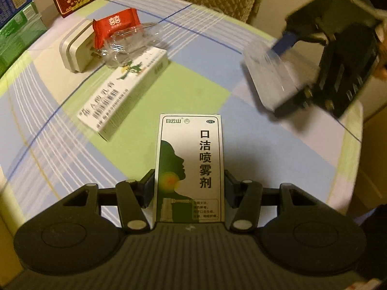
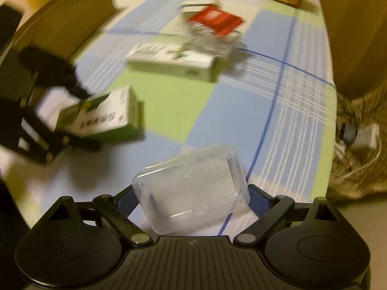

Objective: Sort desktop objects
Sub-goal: 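Grasp the white-green spray box with the left tool while the right tool grasps the clear tray, then lift the spray box and clear tray and carry both toward the cardboard box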

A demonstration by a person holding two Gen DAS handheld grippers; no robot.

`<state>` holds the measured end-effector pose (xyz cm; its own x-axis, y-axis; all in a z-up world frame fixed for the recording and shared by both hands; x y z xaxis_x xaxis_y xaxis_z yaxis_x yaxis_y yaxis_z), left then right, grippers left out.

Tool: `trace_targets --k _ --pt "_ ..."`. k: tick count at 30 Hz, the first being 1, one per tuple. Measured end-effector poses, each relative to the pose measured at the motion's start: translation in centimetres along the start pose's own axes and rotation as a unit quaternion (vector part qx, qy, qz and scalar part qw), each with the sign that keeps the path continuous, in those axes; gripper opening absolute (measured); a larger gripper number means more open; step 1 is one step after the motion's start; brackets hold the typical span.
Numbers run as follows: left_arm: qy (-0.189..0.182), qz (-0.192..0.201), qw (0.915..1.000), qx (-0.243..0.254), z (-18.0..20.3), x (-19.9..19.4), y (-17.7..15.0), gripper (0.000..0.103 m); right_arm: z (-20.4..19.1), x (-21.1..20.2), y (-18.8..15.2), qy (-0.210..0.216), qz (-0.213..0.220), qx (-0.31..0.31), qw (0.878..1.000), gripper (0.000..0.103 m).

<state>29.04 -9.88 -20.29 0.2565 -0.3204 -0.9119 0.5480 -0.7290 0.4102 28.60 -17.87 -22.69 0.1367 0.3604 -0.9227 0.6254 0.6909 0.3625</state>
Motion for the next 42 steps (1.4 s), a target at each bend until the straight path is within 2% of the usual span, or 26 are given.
trace_targets --k 3,5,7,12,16,18,21,24,28,29,30,34,37,39,41,42 --pt "0.01 0.02 0.9997 -0.014 0.2 -0.4 -0.8 0.054 -1.4 -0.4 -1.2 -0.022 0.02 -0.061 0.998 0.096" --pt "0.012 0.036 0.9988 -0.029 0.1 -0.7 -1.0 0.055 -1.9 -0.4 -1.8 -0.016 0.032 -0.077 0.996 0.101" --pt "0.015 0.052 0.9978 -0.038 0.2 -0.8 -1.0 0.059 -2.1 -0.3 -2.0 -0.013 0.044 -0.081 0.996 0.101" --pt "0.021 0.066 0.9968 -0.041 0.5 -0.4 -0.9 0.06 -1.5 -0.4 -1.7 0.003 0.07 -0.082 0.994 0.101" --pt "0.025 0.069 0.9968 -0.031 0.7 -0.4 -1.1 0.06 -1.3 -0.7 -1.4 0.006 0.089 -0.138 0.986 0.101" --pt "0.025 0.071 0.9967 -0.031 0.7 -0.4 -1.1 0.06 -1.3 -0.5 -1.3 0.008 0.083 -0.169 0.982 0.101" --pt "0.025 0.073 0.9966 -0.028 0.6 -0.3 -1.1 0.06 -1.9 -0.3 -1.2 0.023 0.072 -0.237 0.969 0.101" --pt "0.022 0.075 0.9965 -0.031 0.5 -0.3 -1.0 0.06 -1.9 0.5 -1.1 0.017 0.049 -0.27 0.961 0.101" --pt "0.019 0.077 0.9963 -0.033 0.4 -0.3 -1.1 0.06 -1.9 1.2 -1.0 0.047 0.015 -0.267 0.962 0.099" --pt "0.019 0.078 0.9962 -0.034 0.4 -0.3 -1.1 0.06 -1.8 1.4 -1.1 0.046 0.007 -0.266 0.963 0.091" --pt "0.019 0.079 0.9961 -0.036 0.4 -0.3 -1.1 0.06 -1.8 1.5 -1.1 0.045 0.004 -0.261 0.964 0.09" --pt "0.022 0.079 0.996 -0.037 0.5 -0.3 -1.1 0.06 -1.2 1.2 -1.1 0.039 0.019 -0.196 0.98 0.089" --pt "0.023 0.078 0.996 -0.037 0.6 -0.3 -1.0 0.06 -0.6 0.9 -1.5 0.013 0.036 -0.14 0.989 0.089" --pt "0.025 0.077 0.9958 -0.042 0.6 -0.3 -1.0 0.059 -0.6 0.5 -1.8 0.013 0.047 -0.108 0.993 0.089" --pt "0.034 0.075 0.9956 -0.046 0.5 -0.4 -0.9 0.051 -0.5 0.1 -2.1 0.006 0.058 -0.08 0.995 0.089" --pt "0.034 0.073 0.9955 -0.05 0.5 -0.4 -0.8 0.051 -0.5 -0.2 -2.4 0.003 0.063 -0.067 0.996 0.089"
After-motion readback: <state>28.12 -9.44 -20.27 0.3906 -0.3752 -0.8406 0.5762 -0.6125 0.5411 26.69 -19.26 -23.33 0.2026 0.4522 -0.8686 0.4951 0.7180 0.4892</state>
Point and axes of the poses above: each gripper's, at about its wrist camera, not at the fingertips, and x roughly the way its jaws point, z to its right, y to its top, the point moved 7 cm from there along x, roughly the way its jaws point, and after that the axes turned 6 degrees about x, right-handed, at the moved point
